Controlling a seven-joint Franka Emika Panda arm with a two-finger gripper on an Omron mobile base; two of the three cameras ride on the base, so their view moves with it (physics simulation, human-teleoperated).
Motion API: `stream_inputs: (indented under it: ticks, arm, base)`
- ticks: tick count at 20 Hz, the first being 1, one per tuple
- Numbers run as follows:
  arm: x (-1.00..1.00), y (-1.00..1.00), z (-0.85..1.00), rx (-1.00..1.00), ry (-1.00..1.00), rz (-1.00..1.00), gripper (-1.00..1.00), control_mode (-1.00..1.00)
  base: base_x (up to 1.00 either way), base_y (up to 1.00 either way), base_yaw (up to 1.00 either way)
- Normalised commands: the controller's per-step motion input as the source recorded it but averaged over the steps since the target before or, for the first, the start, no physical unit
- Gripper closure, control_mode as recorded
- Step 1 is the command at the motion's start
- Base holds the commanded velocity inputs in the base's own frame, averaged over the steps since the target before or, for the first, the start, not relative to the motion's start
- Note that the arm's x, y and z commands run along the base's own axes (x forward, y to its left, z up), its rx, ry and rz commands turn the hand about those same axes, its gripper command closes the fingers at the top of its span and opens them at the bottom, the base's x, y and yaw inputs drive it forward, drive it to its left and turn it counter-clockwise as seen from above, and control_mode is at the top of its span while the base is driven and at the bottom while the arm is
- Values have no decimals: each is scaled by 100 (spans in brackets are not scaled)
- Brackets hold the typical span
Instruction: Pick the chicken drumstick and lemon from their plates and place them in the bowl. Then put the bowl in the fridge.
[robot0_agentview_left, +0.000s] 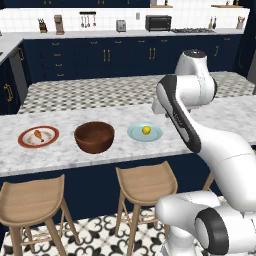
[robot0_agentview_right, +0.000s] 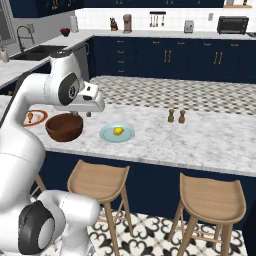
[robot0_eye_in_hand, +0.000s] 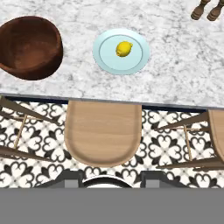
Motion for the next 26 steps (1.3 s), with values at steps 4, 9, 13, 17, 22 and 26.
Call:
stream_inputs:
  ticks: [4,9,13,17,22,26]
  arm:
    - [-22,0,-28,5,0,0,-100,-100]
    - [40,-1,-45,7,17,-19,-100,-100]
    - [78,-15,-21,9,24,-22,-100,-100]
    - [54,-7,0,6,11,-9,-100,-100]
    - [61,-13,-31,0,0,0,-100,-100]
    - [58,-2,-47,0,4,-8,-100,-100]
  base:
    - [0,0,0]
    - [0,0,0]
    - [0,0,0]
    - [0,0,0]
    - [0,0,0]
    - [0,0,0]
